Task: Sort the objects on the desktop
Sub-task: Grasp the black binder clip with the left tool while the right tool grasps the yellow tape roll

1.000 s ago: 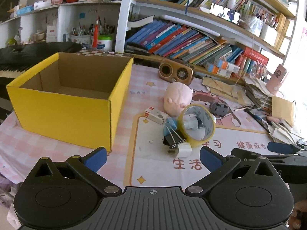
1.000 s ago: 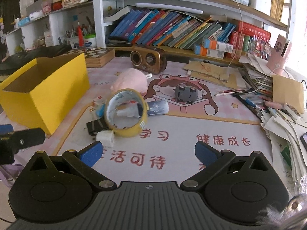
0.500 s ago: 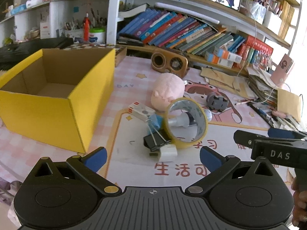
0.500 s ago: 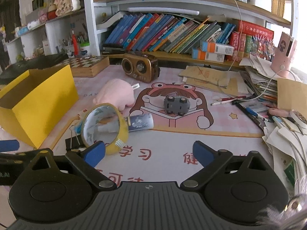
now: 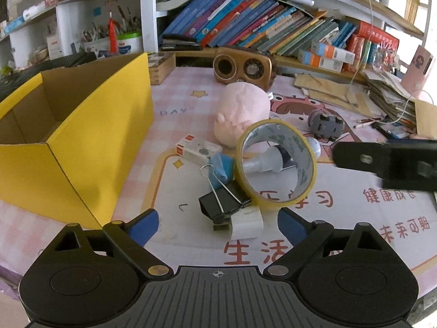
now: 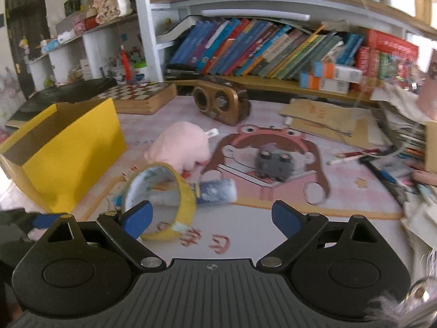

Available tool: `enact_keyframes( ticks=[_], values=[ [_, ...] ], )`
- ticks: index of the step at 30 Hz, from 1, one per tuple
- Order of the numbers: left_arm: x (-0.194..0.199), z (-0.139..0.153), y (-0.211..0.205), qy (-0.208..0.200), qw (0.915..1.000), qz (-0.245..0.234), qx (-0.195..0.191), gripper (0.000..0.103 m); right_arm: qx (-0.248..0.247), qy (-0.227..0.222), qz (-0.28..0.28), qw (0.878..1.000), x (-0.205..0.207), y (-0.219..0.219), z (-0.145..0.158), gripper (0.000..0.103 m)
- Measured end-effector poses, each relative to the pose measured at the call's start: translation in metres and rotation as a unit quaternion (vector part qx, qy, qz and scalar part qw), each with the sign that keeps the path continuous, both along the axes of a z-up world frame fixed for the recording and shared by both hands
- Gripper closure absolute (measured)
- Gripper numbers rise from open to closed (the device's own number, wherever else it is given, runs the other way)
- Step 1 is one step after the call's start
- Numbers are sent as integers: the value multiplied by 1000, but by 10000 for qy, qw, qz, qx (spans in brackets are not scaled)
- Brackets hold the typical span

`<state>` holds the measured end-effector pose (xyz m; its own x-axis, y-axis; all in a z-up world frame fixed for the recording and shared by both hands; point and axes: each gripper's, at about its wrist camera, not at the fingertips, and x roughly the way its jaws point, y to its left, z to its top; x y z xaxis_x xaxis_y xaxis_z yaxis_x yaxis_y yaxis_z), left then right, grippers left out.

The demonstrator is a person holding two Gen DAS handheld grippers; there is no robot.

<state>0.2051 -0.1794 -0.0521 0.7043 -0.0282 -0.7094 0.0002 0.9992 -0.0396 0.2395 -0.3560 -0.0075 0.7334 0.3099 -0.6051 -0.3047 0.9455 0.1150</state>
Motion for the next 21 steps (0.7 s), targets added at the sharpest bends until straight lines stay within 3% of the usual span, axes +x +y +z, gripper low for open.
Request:
enact_keyframes(
  ticks=[4, 8, 11, 13, 15, 21],
  values=[
    [1, 0, 0, 36, 10000, 19, 6, 8, -77, 263, 260, 9993, 26, 16, -8, 19],
    [3, -1, -2, 73, 10000, -8, 60, 8, -291, 513, 431, 9973, 45, 30, -23, 48],
    [4, -1, -5, 101, 9999, -54, 115, 8, -265, 711, 472, 9960, 55, 33, -35, 57],
    [6, -2, -8, 123, 9998, -84, 143, 8, -195, 759, 492, 9957, 58, 32, -39, 70],
    [9, -3, -10, 142, 9997, -108, 161, 8, 66, 881, 585, 9944, 62, 27, -40, 91],
    [18, -10, -19, 269, 9991, -173, 269, 11, 382, 765, 295, 9959, 60, 4, -26, 93]
  ],
)
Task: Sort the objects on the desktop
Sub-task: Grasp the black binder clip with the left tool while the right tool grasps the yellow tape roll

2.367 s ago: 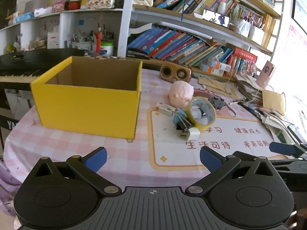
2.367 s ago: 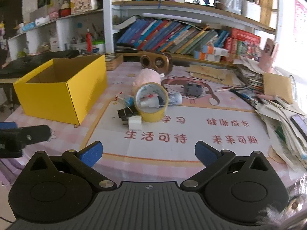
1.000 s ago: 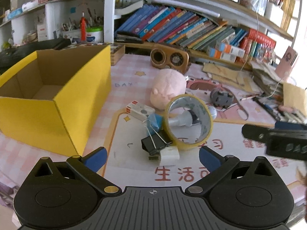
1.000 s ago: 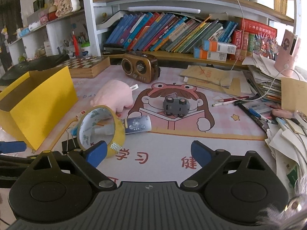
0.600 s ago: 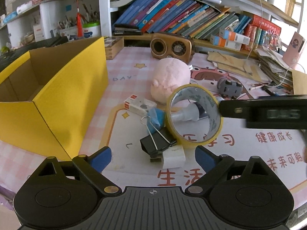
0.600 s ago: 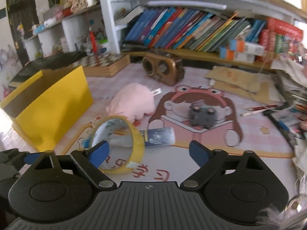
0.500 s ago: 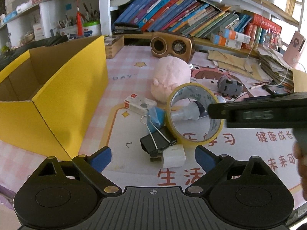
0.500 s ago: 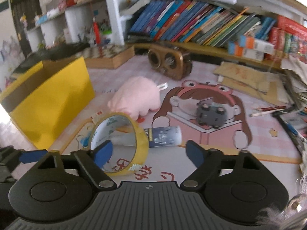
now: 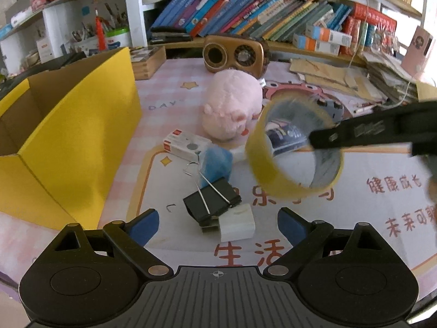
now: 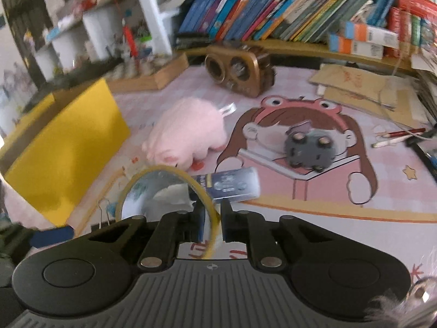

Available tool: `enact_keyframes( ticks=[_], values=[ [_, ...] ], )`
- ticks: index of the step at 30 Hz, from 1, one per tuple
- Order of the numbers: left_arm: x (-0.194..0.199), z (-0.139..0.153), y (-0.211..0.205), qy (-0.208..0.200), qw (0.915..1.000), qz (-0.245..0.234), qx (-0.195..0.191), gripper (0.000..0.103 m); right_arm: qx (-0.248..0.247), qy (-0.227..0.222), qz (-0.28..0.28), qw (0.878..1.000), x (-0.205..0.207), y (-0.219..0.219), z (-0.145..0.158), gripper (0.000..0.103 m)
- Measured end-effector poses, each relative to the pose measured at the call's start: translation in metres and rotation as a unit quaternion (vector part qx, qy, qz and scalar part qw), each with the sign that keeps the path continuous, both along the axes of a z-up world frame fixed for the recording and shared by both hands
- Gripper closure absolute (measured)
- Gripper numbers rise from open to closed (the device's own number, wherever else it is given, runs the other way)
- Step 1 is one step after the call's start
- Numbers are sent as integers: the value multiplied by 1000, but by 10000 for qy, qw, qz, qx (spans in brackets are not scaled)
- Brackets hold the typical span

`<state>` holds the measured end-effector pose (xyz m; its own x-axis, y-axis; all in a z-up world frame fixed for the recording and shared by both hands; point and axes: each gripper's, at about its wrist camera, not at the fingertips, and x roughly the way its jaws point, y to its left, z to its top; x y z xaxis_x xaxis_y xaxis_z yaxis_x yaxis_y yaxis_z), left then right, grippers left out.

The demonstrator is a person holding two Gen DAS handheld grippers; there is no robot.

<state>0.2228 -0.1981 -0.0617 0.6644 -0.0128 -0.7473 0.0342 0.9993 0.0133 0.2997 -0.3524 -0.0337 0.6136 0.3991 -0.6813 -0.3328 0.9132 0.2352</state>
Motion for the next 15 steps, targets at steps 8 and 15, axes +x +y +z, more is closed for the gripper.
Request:
enact_keyframes(
  ticks=[8, 15],
  values=[
    [6, -8, -6, 94, 9999, 38, 73, 31, 283, 126, -285, 9991, -17, -32, 7, 93],
    [15, -5, 3, 22, 9989, 411, -214, 40, 170, -9, -129, 9998, -28, -33, 13, 93]
  ],
)
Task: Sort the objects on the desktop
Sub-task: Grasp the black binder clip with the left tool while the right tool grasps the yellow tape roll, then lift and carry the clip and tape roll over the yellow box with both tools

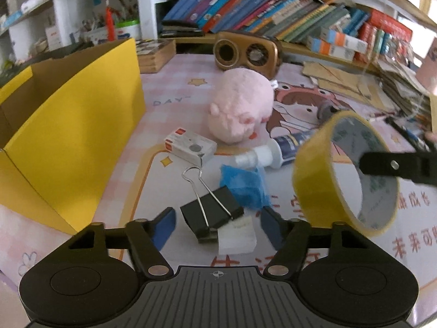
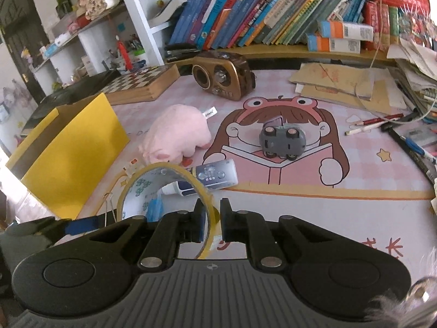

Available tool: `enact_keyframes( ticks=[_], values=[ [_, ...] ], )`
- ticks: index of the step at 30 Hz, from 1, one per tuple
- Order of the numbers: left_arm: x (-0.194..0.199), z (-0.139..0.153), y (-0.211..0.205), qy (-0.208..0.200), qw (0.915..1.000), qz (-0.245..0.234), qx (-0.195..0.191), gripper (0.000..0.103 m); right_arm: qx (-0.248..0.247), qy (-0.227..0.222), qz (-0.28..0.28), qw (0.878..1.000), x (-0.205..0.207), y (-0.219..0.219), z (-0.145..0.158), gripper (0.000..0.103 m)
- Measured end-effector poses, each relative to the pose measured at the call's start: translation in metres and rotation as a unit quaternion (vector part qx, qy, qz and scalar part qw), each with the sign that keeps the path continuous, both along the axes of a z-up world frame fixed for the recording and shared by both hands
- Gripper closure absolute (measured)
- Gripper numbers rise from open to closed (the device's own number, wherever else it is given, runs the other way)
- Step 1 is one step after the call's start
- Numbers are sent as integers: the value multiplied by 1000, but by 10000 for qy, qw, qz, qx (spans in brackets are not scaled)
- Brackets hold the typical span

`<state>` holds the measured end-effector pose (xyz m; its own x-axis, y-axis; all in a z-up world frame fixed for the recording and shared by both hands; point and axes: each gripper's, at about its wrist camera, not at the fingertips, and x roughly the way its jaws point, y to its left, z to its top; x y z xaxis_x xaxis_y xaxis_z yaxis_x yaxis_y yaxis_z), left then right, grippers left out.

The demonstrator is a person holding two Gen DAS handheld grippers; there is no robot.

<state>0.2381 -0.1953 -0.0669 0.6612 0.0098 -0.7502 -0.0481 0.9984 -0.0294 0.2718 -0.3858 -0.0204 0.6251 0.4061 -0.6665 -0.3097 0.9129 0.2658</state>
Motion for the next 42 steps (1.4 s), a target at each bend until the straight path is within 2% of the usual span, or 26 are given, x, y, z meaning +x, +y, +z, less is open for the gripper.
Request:
enact_keyframes(
  ticks=[2, 4, 6, 10, 17, 35, 42],
  values=[
    [3, -2, 2, 40, 9999, 91, -77, 44, -26, -33, 9, 10000, -1, -1, 1, 93],
    [6, -4, 5, 66, 9997, 118, -181, 55, -26, -25, 3, 10000, -1, -3, 1, 93],
    [4, -1, 4, 13, 9997, 147, -177, 57, -26, -16, -12, 10000, -2, -4, 1, 93],
    [-2, 14, 3, -296, 9995, 92, -97, 57, -13, -9, -27, 10000, -3, -6, 0, 93],
    [-13, 29, 0, -563, 9984, -1, -61, 57, 62, 81, -15, 9999, -3, -5, -3, 93],
    [-63, 42, 19, -732, 9968, 69, -312, 57, 47, 155, 55, 9999, -27, 1, 1, 93],
    [-85, 46, 36, -859, 9952, 21, -473, 57, -136, 265, 21, 9996, -47, 12, 2, 93]
  ],
)
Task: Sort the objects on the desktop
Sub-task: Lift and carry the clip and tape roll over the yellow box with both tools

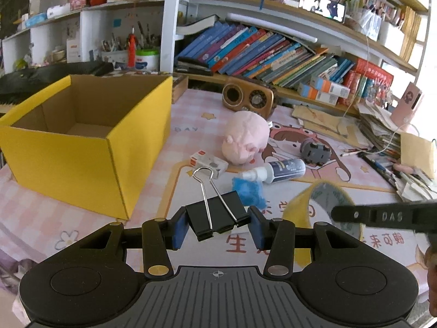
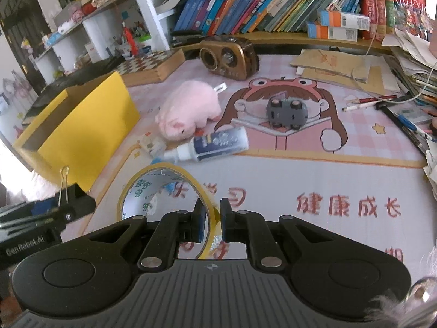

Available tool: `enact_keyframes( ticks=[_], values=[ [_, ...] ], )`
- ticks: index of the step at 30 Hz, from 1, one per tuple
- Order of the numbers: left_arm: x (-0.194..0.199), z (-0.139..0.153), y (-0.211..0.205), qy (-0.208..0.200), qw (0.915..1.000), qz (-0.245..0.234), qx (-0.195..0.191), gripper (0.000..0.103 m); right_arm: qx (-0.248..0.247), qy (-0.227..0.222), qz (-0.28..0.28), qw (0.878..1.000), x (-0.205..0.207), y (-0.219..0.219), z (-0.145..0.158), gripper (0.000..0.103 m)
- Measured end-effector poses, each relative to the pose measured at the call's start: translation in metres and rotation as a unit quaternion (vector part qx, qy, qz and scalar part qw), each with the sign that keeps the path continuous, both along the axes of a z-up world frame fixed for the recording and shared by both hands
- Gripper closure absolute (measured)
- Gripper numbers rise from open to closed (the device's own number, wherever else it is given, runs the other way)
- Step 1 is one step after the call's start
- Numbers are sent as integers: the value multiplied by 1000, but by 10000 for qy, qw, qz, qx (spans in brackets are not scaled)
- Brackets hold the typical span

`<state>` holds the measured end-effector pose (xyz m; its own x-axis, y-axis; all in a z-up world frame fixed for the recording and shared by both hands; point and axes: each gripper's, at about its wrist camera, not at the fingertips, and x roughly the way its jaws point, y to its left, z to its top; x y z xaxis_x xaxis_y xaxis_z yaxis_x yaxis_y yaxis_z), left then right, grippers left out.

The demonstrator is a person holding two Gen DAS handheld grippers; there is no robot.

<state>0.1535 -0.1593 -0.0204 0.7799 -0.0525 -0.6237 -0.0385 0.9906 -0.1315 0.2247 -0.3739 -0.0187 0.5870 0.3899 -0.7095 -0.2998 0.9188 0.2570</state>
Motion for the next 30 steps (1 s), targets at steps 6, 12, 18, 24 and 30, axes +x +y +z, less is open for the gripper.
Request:
enact_keyframes(
  ticks=[6, 12, 18, 24, 30],
  values=[
    [-19, 2, 21, -60, 9997, -206, -106, 57, -140, 71, 29, 9999, -25, 23, 3, 93],
    [-42, 4, 51, -174, 9994, -254, -157, 57, -206, 61, 39, 9998, -50, 52, 7, 93],
    [-75, 3, 89, -103, 9995, -227, -208, 57, -171, 169, 39, 9997, -79, 89, 6, 93],
    [-111, -2, 133, 49, 9996, -173, -239, 57, -182, 245, 196, 9993, -118, 135, 2, 93],
    [-145, 0, 164, 20, 9997, -225, -88, 57, -112, 276, 278, 9992, -152, 176, -3, 93]
  ],
)
